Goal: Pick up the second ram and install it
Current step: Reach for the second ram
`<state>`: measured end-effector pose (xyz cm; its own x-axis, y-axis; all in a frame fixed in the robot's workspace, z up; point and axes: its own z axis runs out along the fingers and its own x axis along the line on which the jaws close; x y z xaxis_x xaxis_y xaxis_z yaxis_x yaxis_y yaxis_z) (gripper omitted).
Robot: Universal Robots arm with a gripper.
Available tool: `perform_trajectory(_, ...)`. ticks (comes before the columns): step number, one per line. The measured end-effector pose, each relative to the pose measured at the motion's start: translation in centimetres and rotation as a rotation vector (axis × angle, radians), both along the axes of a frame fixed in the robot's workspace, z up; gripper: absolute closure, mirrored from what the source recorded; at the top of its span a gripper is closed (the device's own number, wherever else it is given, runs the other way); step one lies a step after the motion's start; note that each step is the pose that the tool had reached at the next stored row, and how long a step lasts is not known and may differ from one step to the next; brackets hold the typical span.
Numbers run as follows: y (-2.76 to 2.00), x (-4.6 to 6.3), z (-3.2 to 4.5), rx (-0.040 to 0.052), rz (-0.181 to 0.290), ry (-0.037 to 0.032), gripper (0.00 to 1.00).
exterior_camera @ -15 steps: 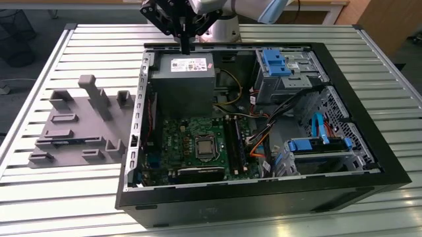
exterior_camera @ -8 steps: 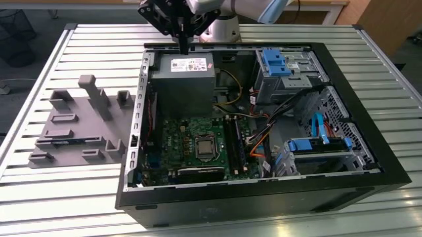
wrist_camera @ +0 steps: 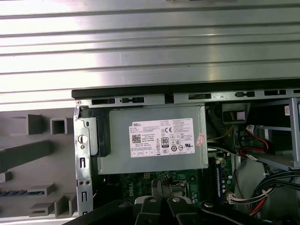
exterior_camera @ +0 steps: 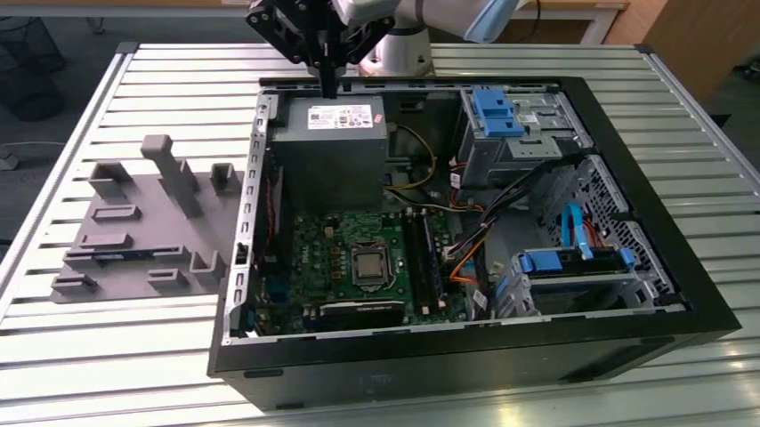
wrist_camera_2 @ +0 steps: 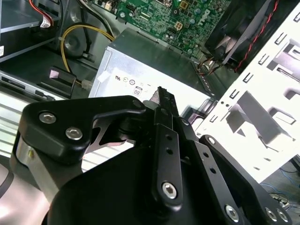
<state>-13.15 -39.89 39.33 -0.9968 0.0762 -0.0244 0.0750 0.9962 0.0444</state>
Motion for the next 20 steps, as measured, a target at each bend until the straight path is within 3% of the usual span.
perform_trajectory(20,0.0,-0.45,0.0,0.0,0.0,-0.0001,0.89)
